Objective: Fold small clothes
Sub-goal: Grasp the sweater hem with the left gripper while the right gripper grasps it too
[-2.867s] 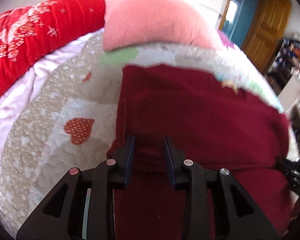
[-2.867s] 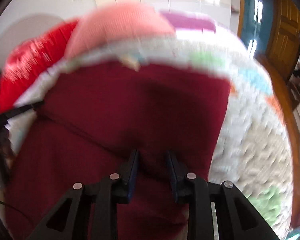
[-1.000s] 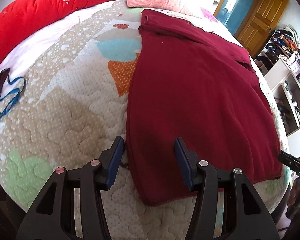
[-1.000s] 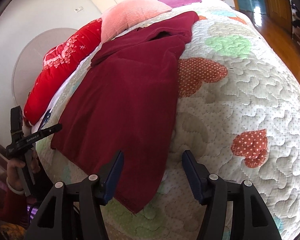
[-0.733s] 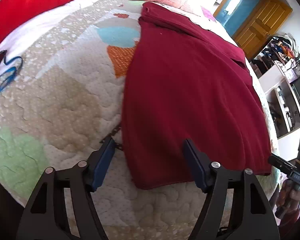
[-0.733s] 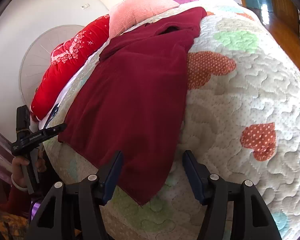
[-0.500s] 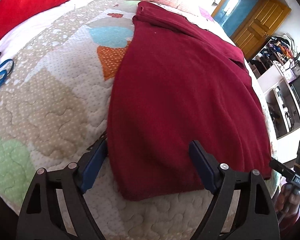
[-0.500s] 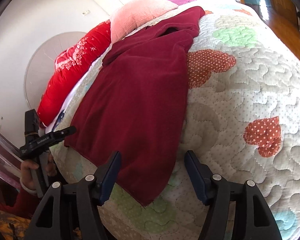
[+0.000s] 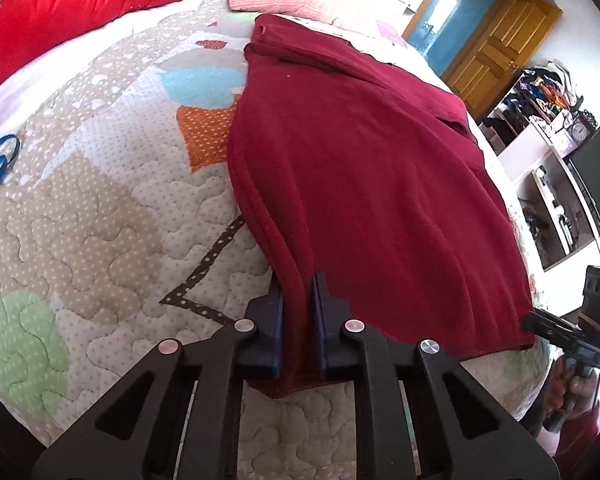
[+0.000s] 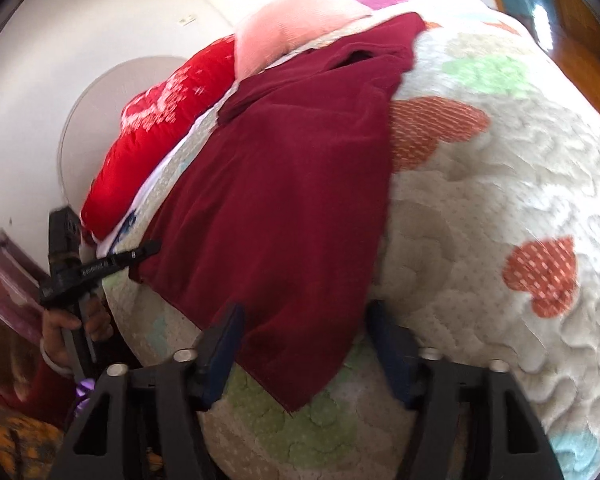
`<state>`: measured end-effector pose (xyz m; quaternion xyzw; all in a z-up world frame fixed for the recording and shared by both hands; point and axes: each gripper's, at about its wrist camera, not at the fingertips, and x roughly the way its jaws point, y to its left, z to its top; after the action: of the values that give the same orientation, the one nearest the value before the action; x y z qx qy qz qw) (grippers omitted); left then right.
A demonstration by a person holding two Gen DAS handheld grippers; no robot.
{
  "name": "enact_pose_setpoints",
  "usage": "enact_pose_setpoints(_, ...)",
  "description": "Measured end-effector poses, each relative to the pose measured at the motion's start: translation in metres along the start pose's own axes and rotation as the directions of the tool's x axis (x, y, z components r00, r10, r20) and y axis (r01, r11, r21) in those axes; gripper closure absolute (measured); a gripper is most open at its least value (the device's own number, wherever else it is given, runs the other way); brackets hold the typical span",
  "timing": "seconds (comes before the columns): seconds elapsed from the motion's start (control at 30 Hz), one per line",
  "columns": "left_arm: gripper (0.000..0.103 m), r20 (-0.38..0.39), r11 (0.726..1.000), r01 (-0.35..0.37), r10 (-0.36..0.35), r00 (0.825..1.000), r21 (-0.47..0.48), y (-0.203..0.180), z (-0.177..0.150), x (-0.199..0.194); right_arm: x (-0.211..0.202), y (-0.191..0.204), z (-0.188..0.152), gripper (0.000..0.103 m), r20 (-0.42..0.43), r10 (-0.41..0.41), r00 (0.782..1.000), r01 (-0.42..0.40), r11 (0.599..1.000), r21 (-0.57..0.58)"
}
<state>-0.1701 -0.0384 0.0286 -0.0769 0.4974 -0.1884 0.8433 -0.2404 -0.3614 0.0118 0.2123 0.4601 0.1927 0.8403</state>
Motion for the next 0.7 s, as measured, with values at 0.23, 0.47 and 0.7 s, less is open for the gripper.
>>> enact_pose_setpoints(0.23, 0.097, 0.047, 1.0, 0.022, -0.021, 0.999, -0.018, 0.006, -0.005, -0.036, -0.011, 0.007, 0.0, 0.093, 0.028, 0.103, 0.994, -0.104, 0.994, 0.018)
enact_pose_setpoints(0.47, 0.098, 0.003, 0.995, -0.034, 0.034, 0.999, -0.093, 0.039, -0.014, -0.035, 0.002, 0.0, -0.008, 0.093, -0.029, 0.136, 0.99, -0.135, 0.989, 0.054)
enact_pose_setpoints(0.7, 0.097, 0.002, 0.997, -0.009, 0.009, 1.0, -0.071, 0.027, -0.009, -0.035, -0.002, -0.006, -0.005, 0.058, -0.024, 0.145, 0.989, -0.143, 0.986, 0.091)
